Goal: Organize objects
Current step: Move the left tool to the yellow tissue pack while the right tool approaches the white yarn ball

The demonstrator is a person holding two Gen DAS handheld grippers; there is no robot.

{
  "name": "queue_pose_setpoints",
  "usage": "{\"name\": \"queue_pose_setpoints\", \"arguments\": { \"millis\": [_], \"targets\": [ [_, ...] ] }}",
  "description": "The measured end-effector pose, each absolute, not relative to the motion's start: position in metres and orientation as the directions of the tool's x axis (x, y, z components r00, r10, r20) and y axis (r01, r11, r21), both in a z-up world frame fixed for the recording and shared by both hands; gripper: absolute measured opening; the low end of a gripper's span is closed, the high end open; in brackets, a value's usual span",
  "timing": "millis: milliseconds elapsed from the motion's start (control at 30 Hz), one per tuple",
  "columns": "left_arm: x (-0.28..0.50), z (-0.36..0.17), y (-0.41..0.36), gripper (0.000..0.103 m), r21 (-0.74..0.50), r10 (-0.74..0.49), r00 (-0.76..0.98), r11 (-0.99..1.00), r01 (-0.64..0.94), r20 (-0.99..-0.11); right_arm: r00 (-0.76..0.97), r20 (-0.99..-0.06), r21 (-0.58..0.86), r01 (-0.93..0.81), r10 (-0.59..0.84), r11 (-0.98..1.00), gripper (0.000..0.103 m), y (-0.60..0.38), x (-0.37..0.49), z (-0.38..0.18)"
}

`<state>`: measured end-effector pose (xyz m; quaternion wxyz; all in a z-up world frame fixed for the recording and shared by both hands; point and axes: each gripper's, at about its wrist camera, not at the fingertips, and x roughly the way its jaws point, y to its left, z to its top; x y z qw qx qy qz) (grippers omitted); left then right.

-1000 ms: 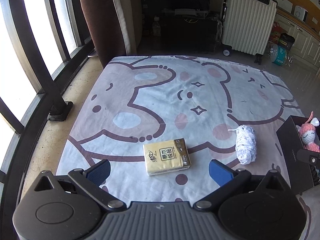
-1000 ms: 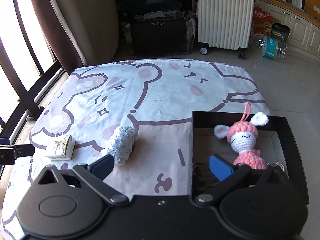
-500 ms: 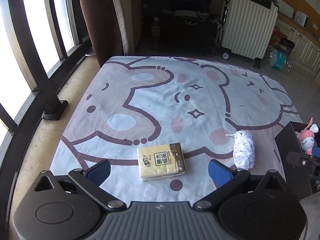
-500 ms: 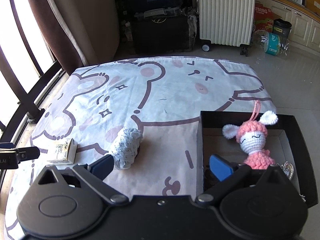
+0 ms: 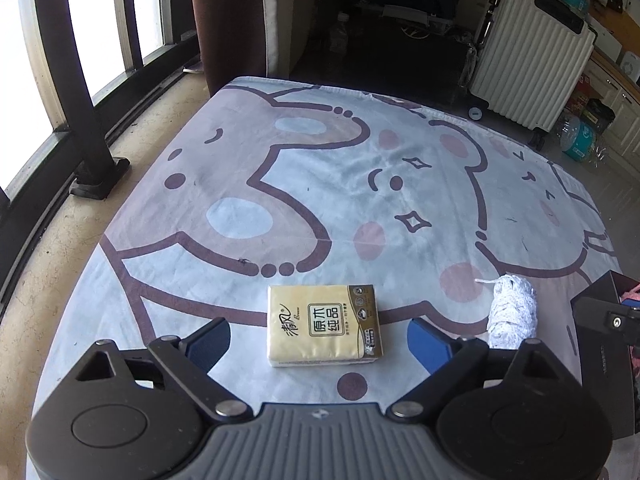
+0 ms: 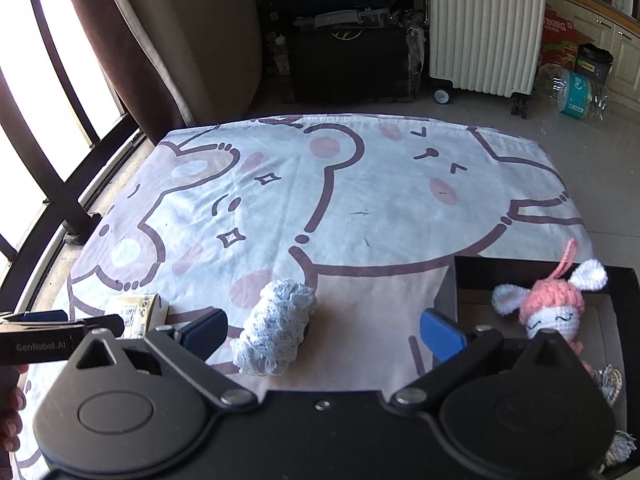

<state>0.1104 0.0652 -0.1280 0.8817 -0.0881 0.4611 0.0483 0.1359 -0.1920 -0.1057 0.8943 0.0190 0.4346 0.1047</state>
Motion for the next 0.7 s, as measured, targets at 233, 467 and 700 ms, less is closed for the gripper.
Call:
{"name": "queue_pose_setpoints", "arguments": {
  "millis": [233, 467, 700],
  "targets": [
    [0.119, -0.142, 0.063, 0.093, -0.127, -0.001, 0.569, 0.975, -0.182, -0.822, 0.565, -0.781, 0.215, -0.157, 0.266, 0.964, 0.103, -0.187, 0.159, -0.118],
    [0.121, -0.154, 0.063, 0.093, -0.126, 0.002, 0.573, 0.975, -0.184, -0.819, 0.509, -0.807, 0.312, -0.066, 0.301, 0.948, 0.103, -0.184, 0.172, -0.143],
    [0.122, -0.161, 0.057, 0.087, -0.114, 0.004, 0.571, 0.979, -0.171, -0.821, 0.476, -0.827, 0.322, -0.034, 0.299, 0.946, 0.103, -0.164, 0.171, -0.166]
  ]
}}
